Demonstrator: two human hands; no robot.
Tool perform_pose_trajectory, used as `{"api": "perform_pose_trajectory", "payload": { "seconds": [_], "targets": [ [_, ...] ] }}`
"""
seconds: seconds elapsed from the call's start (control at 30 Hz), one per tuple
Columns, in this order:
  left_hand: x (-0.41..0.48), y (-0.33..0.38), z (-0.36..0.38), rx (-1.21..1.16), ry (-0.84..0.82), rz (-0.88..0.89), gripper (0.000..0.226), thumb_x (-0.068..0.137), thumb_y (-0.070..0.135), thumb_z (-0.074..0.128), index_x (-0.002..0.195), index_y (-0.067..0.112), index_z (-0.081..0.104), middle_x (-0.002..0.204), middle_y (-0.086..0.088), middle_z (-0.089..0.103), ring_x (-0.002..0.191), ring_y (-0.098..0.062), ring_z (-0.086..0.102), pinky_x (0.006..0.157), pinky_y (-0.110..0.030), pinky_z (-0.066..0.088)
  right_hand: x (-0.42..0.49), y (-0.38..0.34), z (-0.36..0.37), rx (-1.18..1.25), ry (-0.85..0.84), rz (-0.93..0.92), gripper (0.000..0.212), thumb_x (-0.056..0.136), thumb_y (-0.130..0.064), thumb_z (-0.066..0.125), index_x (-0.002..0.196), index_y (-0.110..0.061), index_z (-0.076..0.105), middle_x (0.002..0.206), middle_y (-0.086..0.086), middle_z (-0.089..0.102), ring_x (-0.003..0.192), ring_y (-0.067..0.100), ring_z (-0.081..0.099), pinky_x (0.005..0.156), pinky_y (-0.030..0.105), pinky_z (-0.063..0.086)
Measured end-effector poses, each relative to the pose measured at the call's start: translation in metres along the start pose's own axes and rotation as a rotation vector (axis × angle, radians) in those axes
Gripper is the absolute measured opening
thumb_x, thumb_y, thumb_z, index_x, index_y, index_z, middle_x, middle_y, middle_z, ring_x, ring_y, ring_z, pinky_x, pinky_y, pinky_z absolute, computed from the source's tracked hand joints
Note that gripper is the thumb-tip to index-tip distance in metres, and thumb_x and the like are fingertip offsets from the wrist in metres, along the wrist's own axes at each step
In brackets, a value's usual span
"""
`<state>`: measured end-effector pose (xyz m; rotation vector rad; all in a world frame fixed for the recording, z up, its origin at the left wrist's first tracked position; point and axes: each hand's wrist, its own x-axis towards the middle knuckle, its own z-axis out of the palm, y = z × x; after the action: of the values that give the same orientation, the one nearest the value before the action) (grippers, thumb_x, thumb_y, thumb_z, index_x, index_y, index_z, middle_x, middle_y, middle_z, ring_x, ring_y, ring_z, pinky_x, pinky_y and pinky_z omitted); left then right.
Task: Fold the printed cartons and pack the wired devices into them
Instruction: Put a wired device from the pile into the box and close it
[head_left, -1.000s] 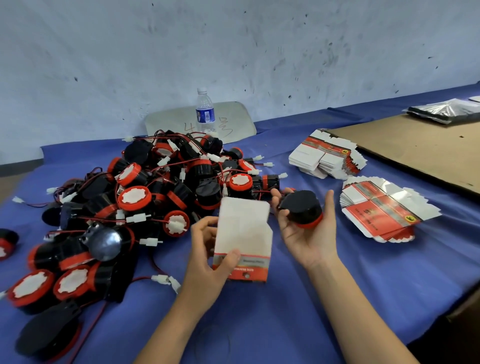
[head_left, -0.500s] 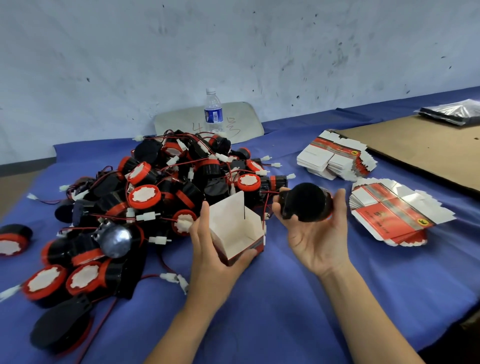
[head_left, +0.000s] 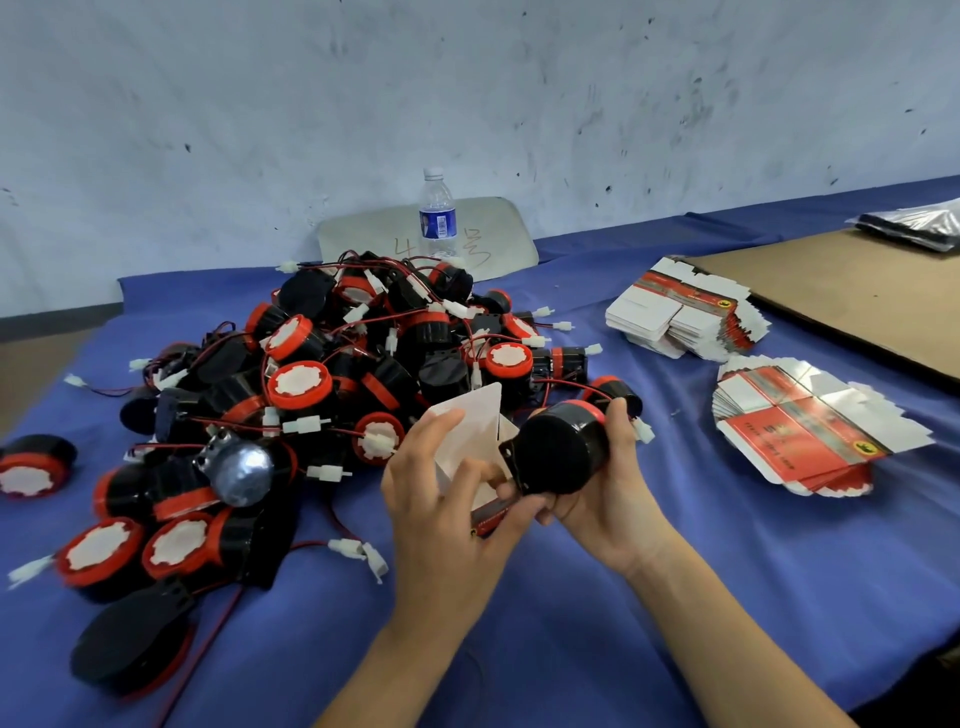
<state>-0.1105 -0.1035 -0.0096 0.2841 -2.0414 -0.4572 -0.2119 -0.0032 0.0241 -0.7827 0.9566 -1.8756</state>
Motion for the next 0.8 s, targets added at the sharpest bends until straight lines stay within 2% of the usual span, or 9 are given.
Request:
{"api": "perform_pose_trajectory", "payload": {
  "seconds": [0.13,0.2,0.3,0.4,0.5,0.57,0.67,0.73,0.8],
  "targets": [
    [0.000,0.000,0.000,-0.061,-0.037,-0.033,0.047,0.089,0.061,0.048,0.079,0.017,0.062,0.140,0.005,0.036,0.138,0.003,0.018,0.105,-0.041,0.026,0.001,0.003,-0.003,-0.003,0.027,0.002,0.075,0.047,-0.086,0.066,0.086,-0.023,0.078,0.086,0.005,0.074,0.070,0.017,0.069,0.050,0.022,0.047],
    [-0.001,-0.001,0.000,-0.063,-0.033,-0.035,0.037,0.090,0.051,0.050,0.083,0.017,0.062,0.139,0.006,0.037,0.135,0.005,0.019,0.105,-0.035,0.025,0.001,0.004,-0.004,-0.032,0.043,-0.018,0.075,0.046,-0.087,0.066,0.084,-0.023,0.078,0.085,0.005,0.075,0.069,0.016,0.069,0.048,0.020,0.045],
    [0.000,-0.004,-0.001,-0.039,-0.030,0.005,0.028,0.093,0.036,0.048,0.083,0.014,0.063,0.139,0.005,0.037,0.135,-0.006,0.029,0.109,-0.025,0.022,0.002,0.007,-0.004,-0.036,0.113,-0.042,0.083,0.039,-0.087,0.069,0.084,-0.017,0.073,0.080,0.007,0.073,0.060,0.014,0.063,0.044,0.020,0.040],
    [0.002,-0.004,-0.004,-0.047,-0.015,0.027,0.028,0.095,0.029,0.046,0.083,0.012,0.065,0.138,0.004,0.038,0.130,-0.016,0.037,0.105,-0.037,0.033,0.003,0.010,-0.007,-0.061,0.179,-0.055,0.086,0.031,-0.088,0.071,0.082,-0.019,0.072,0.076,0.004,0.071,0.060,0.015,0.058,0.052,0.026,0.039],
    [0.006,-0.003,-0.010,-0.198,0.110,-0.092,0.030,0.095,0.030,0.045,0.080,0.009,0.061,0.131,0.014,0.041,0.124,-0.006,0.043,0.100,-0.028,0.042,0.003,0.011,-0.010,-0.059,0.183,-0.027,0.088,0.028,-0.088,0.071,0.086,-0.021,0.071,0.083,0.002,0.074,0.067,0.018,0.064,0.062,0.030,0.037],
    [0.012,-0.006,-0.016,-0.329,0.232,-0.238,0.026,0.094,0.026,0.047,0.082,0.007,0.060,0.126,0.017,0.046,0.121,-0.011,0.052,0.099,-0.027,0.042,0.004,0.009,-0.010,-0.038,0.152,-0.020,0.085,0.032,-0.088,0.071,0.087,-0.022,0.075,0.088,0.004,0.075,0.068,0.019,0.069,0.065,0.032,0.040],
    [0.022,-0.015,-0.025,-0.536,0.380,-0.436,0.020,0.096,0.019,0.044,0.083,0.009,0.056,0.115,0.004,0.059,0.105,-0.016,0.065,0.086,-0.021,0.049,0.005,0.006,-0.010,0.022,0.132,-0.020,0.080,0.034,-0.089,0.069,0.084,-0.027,0.080,0.094,0.000,0.076,0.075,0.016,0.071,0.069,0.033,0.051],
    [0.026,-0.016,-0.031,-0.599,0.453,-0.465,0.021,0.099,0.019,0.041,0.084,0.018,0.055,0.103,-0.005,0.066,0.088,-0.022,0.069,0.077,-0.023,0.053,0.005,0.004,-0.010,0.072,0.152,-0.025,0.077,0.037,-0.089,0.067,0.083,-0.028,0.080,0.092,-0.001,0.076,0.076,0.015,0.072,0.066,0.029,0.055],
    [0.030,-0.014,-0.033,-0.633,0.493,-0.462,0.025,0.103,0.017,0.038,0.085,0.023,0.054,0.088,0.000,0.070,0.073,-0.024,0.067,0.068,-0.027,0.055,0.004,0.003,-0.009,0.109,0.204,-0.020,0.073,0.052,-0.088,0.056,0.080,-0.025,0.080,0.090,0.001,0.076,0.074,0.016,0.072,0.065,0.029,0.055]
  ]
}}
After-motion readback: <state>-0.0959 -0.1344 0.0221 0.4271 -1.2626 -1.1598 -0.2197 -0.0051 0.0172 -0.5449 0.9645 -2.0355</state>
